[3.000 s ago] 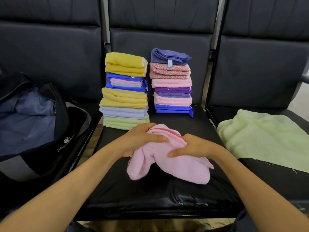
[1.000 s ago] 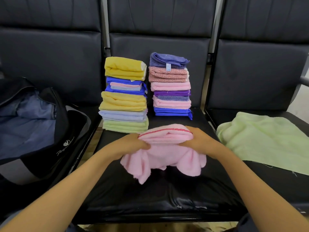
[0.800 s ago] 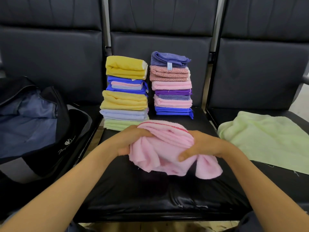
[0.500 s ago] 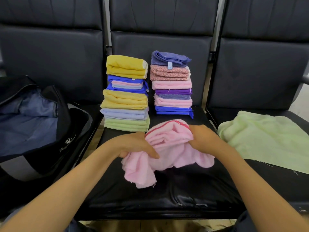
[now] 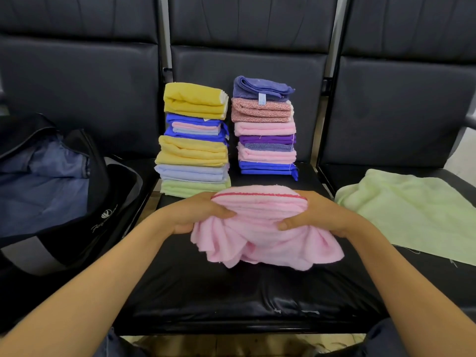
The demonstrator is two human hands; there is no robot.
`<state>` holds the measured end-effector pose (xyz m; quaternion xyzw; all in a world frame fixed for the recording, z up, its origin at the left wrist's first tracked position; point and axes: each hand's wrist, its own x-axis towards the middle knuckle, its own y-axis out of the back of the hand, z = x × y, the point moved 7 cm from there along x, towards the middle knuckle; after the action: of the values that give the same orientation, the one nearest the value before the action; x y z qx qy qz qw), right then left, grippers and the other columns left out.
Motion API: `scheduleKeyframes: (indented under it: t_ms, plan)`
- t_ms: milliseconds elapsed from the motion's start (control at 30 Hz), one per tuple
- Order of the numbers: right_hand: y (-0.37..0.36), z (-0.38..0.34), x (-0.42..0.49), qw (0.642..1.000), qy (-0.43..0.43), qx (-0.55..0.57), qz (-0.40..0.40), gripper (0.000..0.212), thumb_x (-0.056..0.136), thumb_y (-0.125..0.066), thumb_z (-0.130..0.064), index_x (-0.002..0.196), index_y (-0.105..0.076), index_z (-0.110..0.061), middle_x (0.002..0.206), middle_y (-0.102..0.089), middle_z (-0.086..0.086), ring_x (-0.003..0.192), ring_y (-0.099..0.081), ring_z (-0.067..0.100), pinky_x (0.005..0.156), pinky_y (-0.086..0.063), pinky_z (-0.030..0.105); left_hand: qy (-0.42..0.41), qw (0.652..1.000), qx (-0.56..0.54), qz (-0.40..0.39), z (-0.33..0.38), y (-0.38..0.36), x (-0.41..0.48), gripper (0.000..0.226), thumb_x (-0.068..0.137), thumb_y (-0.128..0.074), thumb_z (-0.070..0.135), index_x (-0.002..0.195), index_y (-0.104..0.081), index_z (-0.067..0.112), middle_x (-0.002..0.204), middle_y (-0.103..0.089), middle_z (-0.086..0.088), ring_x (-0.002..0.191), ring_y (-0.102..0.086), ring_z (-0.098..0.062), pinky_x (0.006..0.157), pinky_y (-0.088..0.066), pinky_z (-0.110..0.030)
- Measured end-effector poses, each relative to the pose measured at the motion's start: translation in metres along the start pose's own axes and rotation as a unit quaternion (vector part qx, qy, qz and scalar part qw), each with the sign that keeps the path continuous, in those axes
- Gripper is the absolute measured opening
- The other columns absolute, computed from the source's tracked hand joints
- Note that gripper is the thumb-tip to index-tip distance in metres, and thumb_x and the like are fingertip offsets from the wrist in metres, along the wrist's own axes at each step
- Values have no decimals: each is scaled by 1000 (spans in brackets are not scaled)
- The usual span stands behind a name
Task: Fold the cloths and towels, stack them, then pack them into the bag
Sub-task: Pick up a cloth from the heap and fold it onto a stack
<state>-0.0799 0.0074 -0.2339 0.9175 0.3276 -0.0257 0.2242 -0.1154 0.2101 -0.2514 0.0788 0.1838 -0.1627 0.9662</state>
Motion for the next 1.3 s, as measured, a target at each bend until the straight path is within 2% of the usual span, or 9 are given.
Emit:
scheduleKeyframes:
  t_ms: [200, 333, 467, 533, 733, 867, 1033, 1167, 1300]
  plan:
    - [-9, 11, -2, 957, -73, -278, -27, 51, 66, -85, -34, 109, -58, -36, 105, -63, -19, 96, -58, 3, 78, -47, 20, -17, 999, -32, -34, 7, -8, 0, 60, 68, -80, 3, 123, -60, 14, 117, -68, -10, 111, -63, -29, 97, -50, -45]
    - [5, -1, 6, 900, -58, -423, 92, 19, 91, -59, -34, 107, -57, -25, 105, -64, -3, 87, -55, 15, 76, -45, 27, 16, 989, 148, 0, -3, -9, 7, 55, 67, -81, 4, 115, -62, 20, 110, -70, -3, 104, -65, -22, 92, -52, -40]
    - [11, 2, 9, 942, -9, -316, 113, 6, 93, -56, -24, 92, -55, -30, 92, -60, -9, 91, -58, 16, 79, -46, 28, 27, 931, 349, 102, -15, 11, 18, 29, 69, -73, 17, 97, -65, 13, 96, -68, -10, 88, -64, -22, 82, -54, -35]
    - [11, 5, 9, 965, 13, -238, 106, 14, 92, -60, -25, 106, -58, -26, 104, -62, -8, 98, -58, 13, 84, -44, 25, 4, 920, 375, 112, -14, 14, 19, 26, 74, -72, 20, 98, -66, 13, 97, -68, -9, 92, -64, -24, 83, -53, -37]
    - [13, 16, -4, 994, 10, -55, 90, 49, 73, -81, -13, 118, -61, -17, 112, -67, -1, 104, -63, 14, 93, -50, 33, -51, 977, 202, 51, -15, 7, 5, 48, 74, -73, 34, 120, -60, 29, 116, -67, 6, 109, -62, -15, 96, -51, -42]
    - [6, 8, -15, 988, -15, -149, 34, 56, 71, -83, -20, 121, -59, -26, 113, -67, -8, 105, -62, 10, 92, -50, 31, -74, 989, 116, 53, 1, 3, -10, 52, 73, -82, 19, 120, -61, 25, 116, -69, 5, 110, -63, -14, 95, -51, -33]
    - [18, -44, -44, 970, 10, -239, 35, 61, 69, -83, -26, 123, -56, -31, 116, -64, -14, 105, -60, 6, 90, -51, 28, -64, 974, 207, 67, 42, 13, -44, 54, 64, -84, 5, 113, -64, 21, 110, -71, 3, 108, -63, -16, 95, -51, -35]
    - [39, -94, -71, 953, 27, -290, 82, 42, 70, -82, -18, 106, -63, -30, 101, -68, -13, 92, -63, 8, 78, -49, 23, -71, 935, 335, 90, 86, 12, -75, 41, 67, -83, 11, 105, -68, 17, 102, -72, 0, 96, -67, -18, 90, -54, -37]
    - [53, -118, -84, 939, 18, -323, 118, 37, 69, -80, -20, 98, -63, -34, 92, -66, -17, 85, -62, 6, 69, -47, 21, -68, 875, 461, 134, 122, 11, -93, 23, 70, -79, 16, 88, -65, 22, 86, -68, 4, 77, -62, -14, 65, -49, -23]
